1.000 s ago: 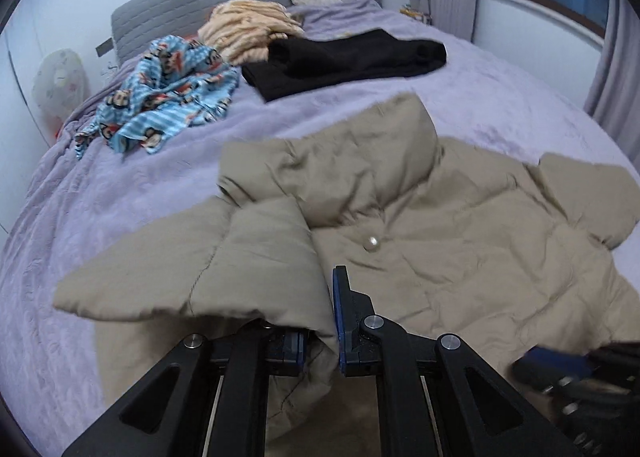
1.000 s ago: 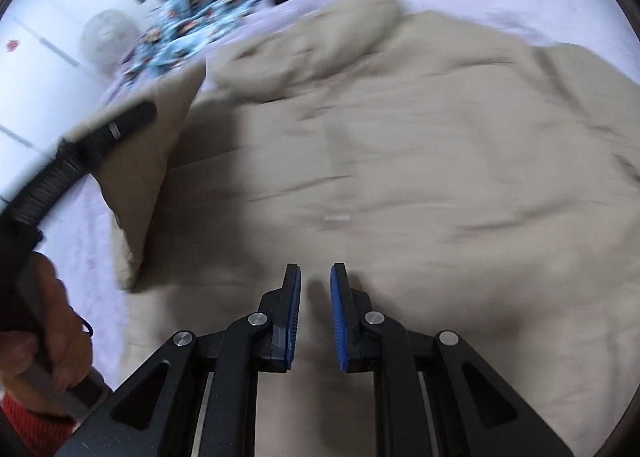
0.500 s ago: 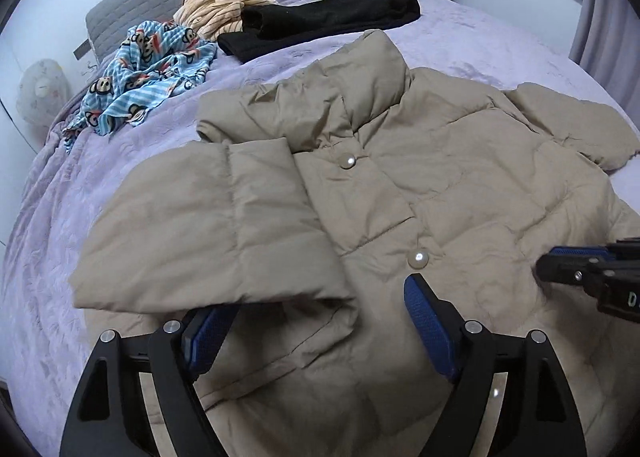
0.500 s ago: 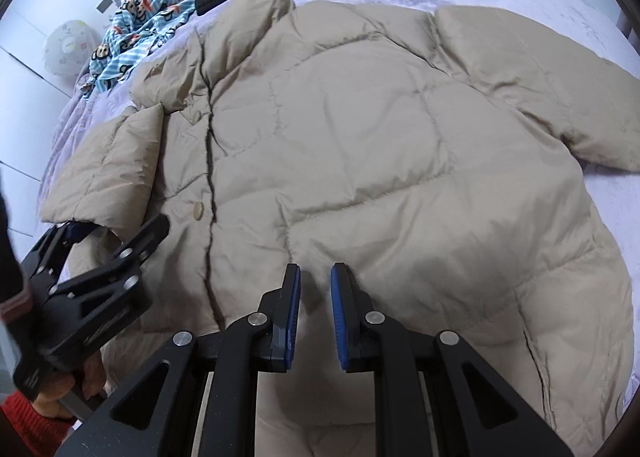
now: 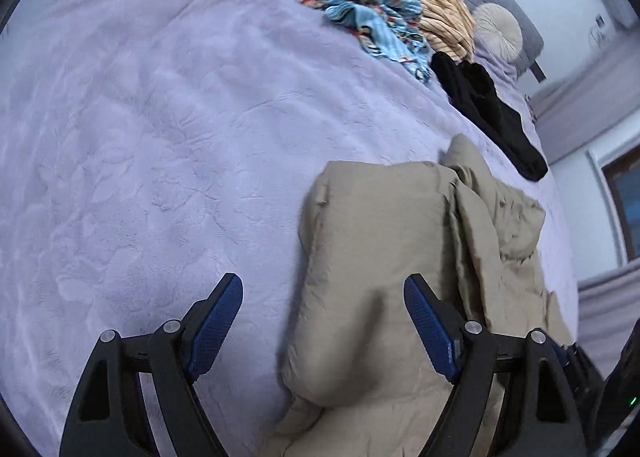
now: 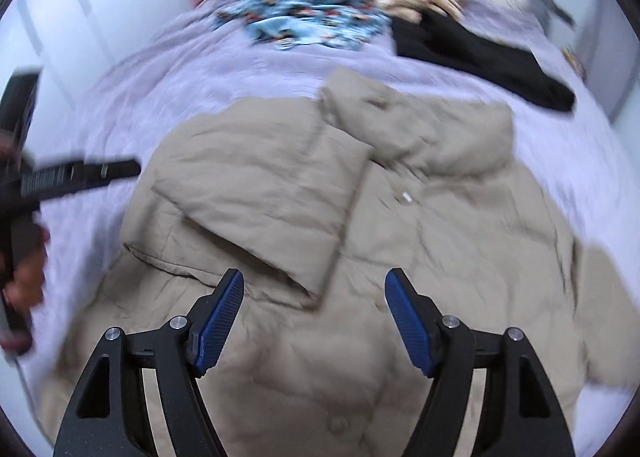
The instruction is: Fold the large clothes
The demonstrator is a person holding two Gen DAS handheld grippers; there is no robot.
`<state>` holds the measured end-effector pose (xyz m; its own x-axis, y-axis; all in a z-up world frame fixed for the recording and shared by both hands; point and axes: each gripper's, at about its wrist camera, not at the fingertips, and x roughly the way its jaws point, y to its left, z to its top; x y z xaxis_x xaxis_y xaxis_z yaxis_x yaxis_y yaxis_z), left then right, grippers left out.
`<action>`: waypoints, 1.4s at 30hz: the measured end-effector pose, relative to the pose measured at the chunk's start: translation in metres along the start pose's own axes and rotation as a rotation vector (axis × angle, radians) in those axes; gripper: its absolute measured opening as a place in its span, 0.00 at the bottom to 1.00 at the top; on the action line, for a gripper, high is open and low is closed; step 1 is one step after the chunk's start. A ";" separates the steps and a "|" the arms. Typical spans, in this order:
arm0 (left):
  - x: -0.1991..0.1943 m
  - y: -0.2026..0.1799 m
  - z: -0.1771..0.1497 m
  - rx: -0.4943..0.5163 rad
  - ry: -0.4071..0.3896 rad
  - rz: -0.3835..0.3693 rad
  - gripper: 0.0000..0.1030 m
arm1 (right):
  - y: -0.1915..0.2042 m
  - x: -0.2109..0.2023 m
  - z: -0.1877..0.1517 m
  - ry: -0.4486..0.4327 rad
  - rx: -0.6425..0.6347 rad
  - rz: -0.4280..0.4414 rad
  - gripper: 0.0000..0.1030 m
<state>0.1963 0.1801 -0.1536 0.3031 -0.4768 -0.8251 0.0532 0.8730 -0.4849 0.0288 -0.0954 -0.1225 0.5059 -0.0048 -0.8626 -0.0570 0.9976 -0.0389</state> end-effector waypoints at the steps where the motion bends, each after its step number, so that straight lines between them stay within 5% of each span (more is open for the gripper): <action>1: 0.012 0.012 0.005 -0.051 0.039 -0.059 0.81 | 0.015 0.007 0.005 -0.009 -0.065 -0.028 0.74; 6: 0.059 0.015 0.013 -0.137 0.141 -0.209 0.79 | 0.059 0.041 0.023 -0.019 -0.258 -0.142 0.74; 7: 0.058 0.007 0.013 -0.112 0.113 -0.198 0.71 | 0.060 0.044 0.026 -0.025 -0.265 -0.160 0.74; 8: 0.058 -0.002 0.016 -0.075 0.096 -0.192 0.40 | 0.058 0.048 0.030 -0.030 -0.258 -0.182 0.71; 9: 0.055 -0.015 0.017 -0.023 0.081 -0.153 0.34 | 0.052 0.046 0.031 -0.039 -0.235 -0.188 0.62; 10: 0.050 -0.028 0.017 0.036 0.047 -0.094 0.34 | 0.045 0.044 0.034 -0.053 -0.197 -0.179 0.23; 11: 0.043 -0.047 0.013 0.136 -0.001 -0.028 0.24 | 0.031 0.040 0.036 -0.059 -0.128 -0.162 0.05; 15: 0.042 -0.096 -0.002 0.406 -0.079 0.169 0.23 | -0.040 0.018 0.020 -0.094 0.220 -0.098 0.05; 18: 0.061 -0.103 -0.011 0.479 -0.078 0.257 0.23 | -0.104 0.020 -0.021 -0.057 0.540 -0.028 0.05; 19: 0.064 -0.101 -0.011 0.479 -0.082 0.285 0.28 | -0.122 0.028 -0.038 -0.023 0.649 0.012 0.05; 21: 0.068 -0.098 -0.010 0.463 -0.109 0.362 0.63 | -0.145 0.043 -0.065 0.017 0.781 0.059 0.05; 22: 0.065 -0.097 -0.007 0.448 -0.140 0.409 0.71 | -0.150 0.049 -0.072 0.018 0.806 0.086 0.05; 26: 0.043 -0.080 0.003 0.421 -0.180 0.447 0.75 | -0.158 0.051 -0.073 0.001 0.797 0.117 0.06; 31: 0.001 -0.070 0.005 0.421 -0.202 0.418 0.72 | -0.172 0.030 -0.080 0.064 0.839 0.146 0.31; 32: -0.004 -0.071 0.004 0.422 -0.196 0.394 0.58 | -0.171 0.020 -0.082 0.063 0.825 0.127 0.31; 36: 0.000 -0.076 -0.004 0.431 -0.117 0.314 0.34 | -0.172 -0.022 -0.086 -0.017 0.746 0.025 0.27; 42: 0.048 -0.084 -0.017 0.392 -0.066 0.338 0.34 | -0.164 -0.009 -0.031 -0.063 0.558 0.088 0.21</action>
<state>0.1903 0.0826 -0.1574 0.4238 -0.1651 -0.8906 0.2900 0.9562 -0.0393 0.0071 -0.2609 -0.1239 0.5714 0.0668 -0.8179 0.3537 0.8793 0.3189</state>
